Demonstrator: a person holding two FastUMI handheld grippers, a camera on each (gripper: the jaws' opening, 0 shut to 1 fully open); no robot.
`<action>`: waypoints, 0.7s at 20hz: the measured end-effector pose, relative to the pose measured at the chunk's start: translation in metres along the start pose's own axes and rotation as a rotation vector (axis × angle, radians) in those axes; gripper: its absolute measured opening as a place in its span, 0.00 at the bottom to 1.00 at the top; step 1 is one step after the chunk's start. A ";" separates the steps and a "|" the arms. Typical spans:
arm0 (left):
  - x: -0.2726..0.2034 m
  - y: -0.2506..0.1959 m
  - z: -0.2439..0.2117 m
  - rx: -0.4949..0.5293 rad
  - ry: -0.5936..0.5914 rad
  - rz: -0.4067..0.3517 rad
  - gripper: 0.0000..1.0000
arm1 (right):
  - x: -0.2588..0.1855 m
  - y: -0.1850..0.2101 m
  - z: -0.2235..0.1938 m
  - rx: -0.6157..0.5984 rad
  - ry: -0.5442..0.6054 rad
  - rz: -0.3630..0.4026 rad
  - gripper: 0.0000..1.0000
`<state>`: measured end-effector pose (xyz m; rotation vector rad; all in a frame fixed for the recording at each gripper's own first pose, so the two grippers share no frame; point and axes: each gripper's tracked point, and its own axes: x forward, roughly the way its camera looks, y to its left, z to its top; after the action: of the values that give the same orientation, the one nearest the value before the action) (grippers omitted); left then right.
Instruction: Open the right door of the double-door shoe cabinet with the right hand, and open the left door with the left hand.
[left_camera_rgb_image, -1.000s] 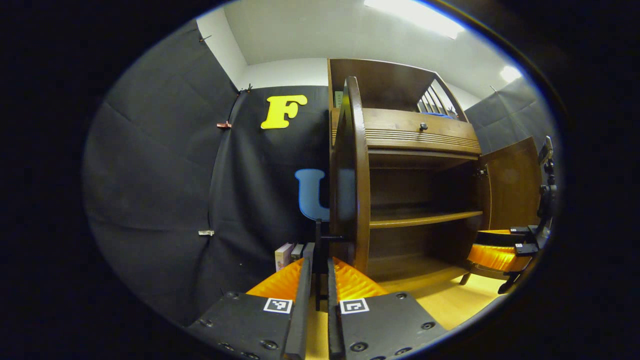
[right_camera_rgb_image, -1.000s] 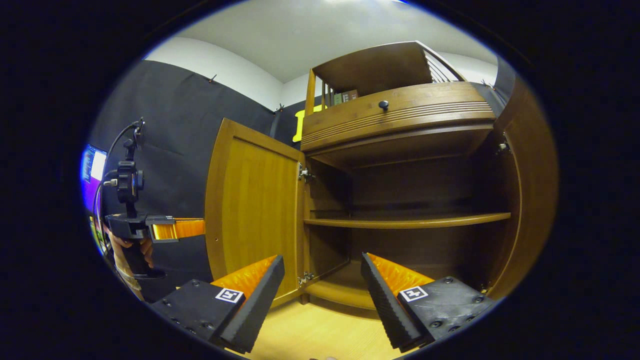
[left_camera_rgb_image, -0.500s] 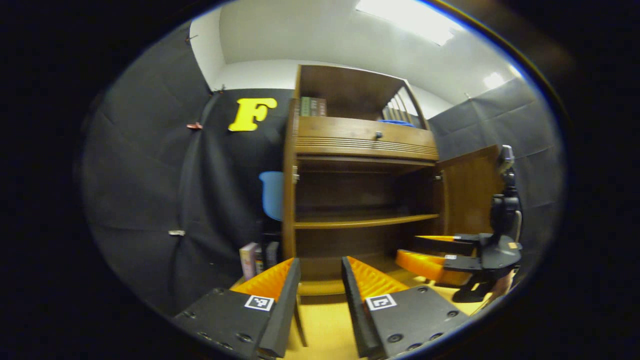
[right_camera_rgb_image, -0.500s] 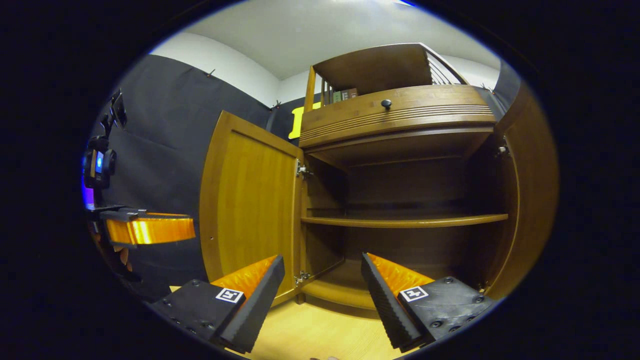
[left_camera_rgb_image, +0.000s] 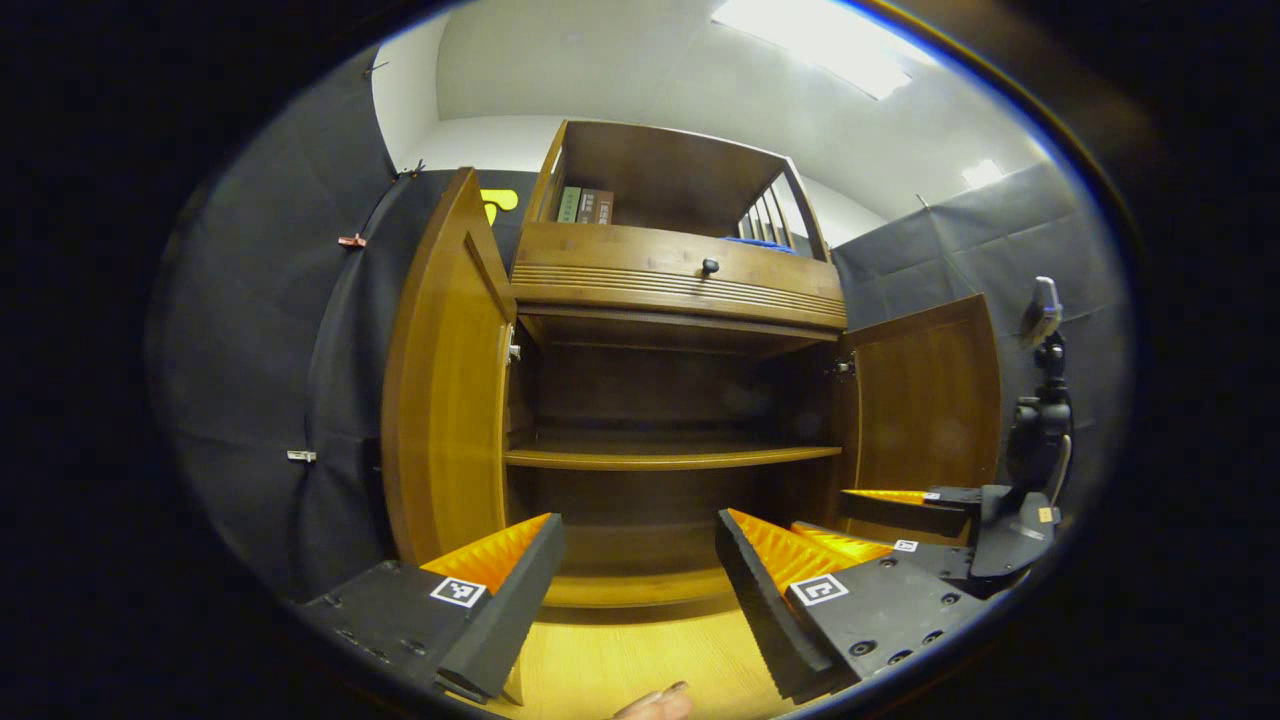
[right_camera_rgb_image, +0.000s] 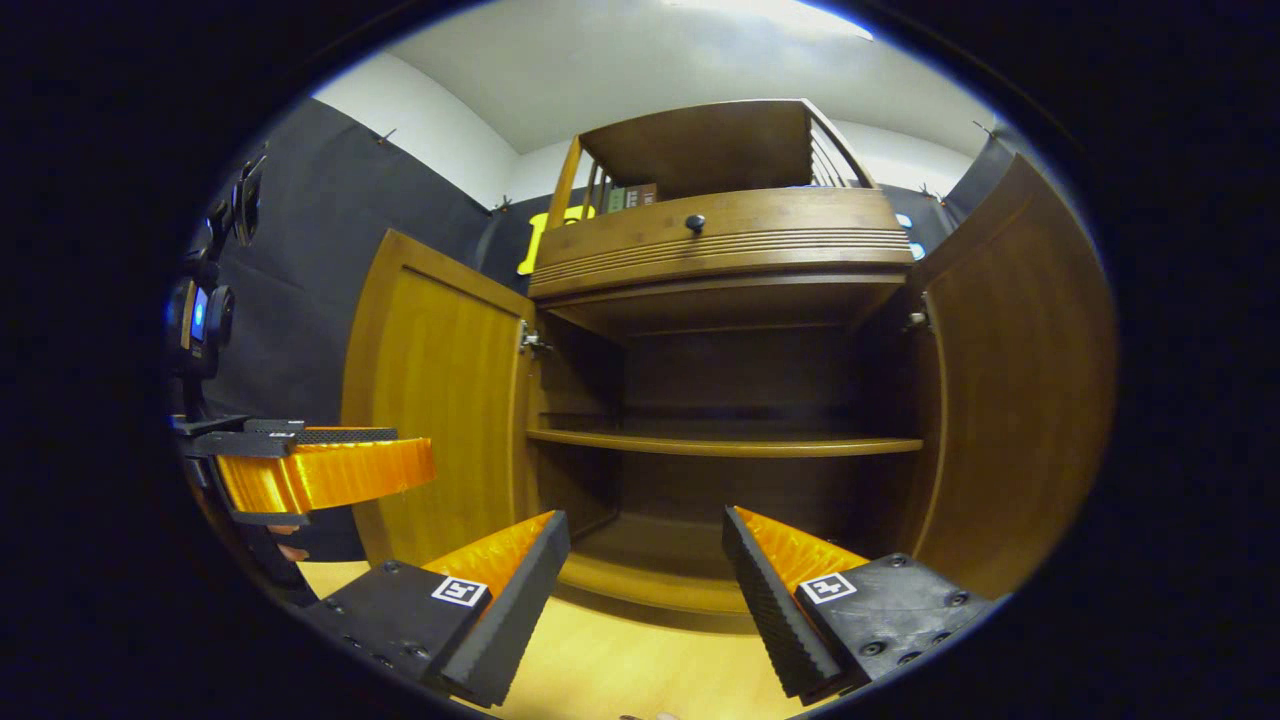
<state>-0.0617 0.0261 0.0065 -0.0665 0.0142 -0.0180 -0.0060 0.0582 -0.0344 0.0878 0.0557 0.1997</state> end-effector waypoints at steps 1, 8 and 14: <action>0.006 -0.003 -0.001 -0.001 0.001 0.004 0.93 | -0.002 -0.007 0.001 -0.003 0.003 -0.023 0.97; 0.036 -0.034 -0.013 0.003 0.002 -0.025 0.95 | -0.013 -0.051 0.016 -0.044 -0.004 -0.138 0.95; 0.043 -0.047 -0.014 0.008 -0.018 -0.048 0.93 | -0.015 -0.061 0.025 -0.066 -0.018 -0.143 0.95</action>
<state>-0.0198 -0.0230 -0.0047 -0.0592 -0.0055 -0.0658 -0.0076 -0.0063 -0.0143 0.0197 0.0370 0.0580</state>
